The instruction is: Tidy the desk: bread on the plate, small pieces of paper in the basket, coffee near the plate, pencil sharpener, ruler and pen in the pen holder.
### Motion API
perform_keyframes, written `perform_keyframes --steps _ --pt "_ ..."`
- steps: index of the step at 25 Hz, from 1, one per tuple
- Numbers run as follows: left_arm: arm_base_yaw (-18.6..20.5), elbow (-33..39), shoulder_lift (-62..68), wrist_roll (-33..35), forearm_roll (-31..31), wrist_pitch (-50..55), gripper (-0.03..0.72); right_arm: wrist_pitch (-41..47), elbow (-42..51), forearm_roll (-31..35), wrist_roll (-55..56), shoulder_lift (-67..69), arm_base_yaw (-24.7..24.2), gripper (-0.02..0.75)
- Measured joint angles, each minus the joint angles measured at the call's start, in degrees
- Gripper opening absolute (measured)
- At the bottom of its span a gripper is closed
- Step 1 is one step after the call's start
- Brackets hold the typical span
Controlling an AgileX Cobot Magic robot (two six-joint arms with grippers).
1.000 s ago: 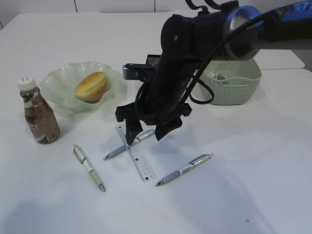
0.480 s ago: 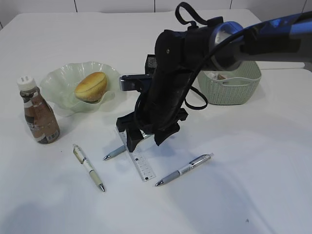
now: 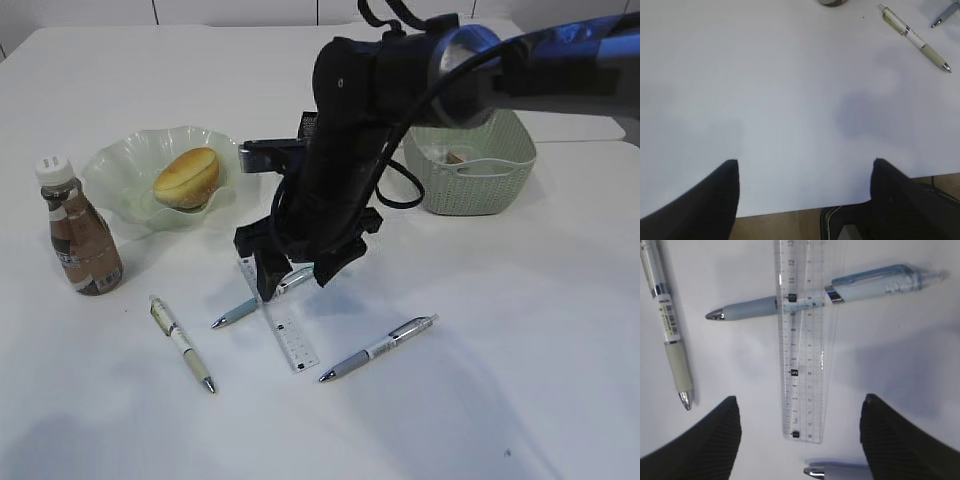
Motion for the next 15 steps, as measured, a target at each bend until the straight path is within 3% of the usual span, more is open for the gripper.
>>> perform_keyframes --steps 9,10,15 --pt "0.0 0.0 0.0 0.0 0.1 0.0 0.576 5.6 -6.9 -2.4 0.0 1.7 0.0 0.577" --pt "0.0 0.0 0.0 0.0 0.1 0.0 0.576 9.1 -10.9 -2.8 0.7 4.5 0.0 0.577" --pt "0.0 0.0 0.0 0.0 0.1 0.0 0.575 10.5 -17.1 -4.7 2.2 8.1 1.0 0.577"
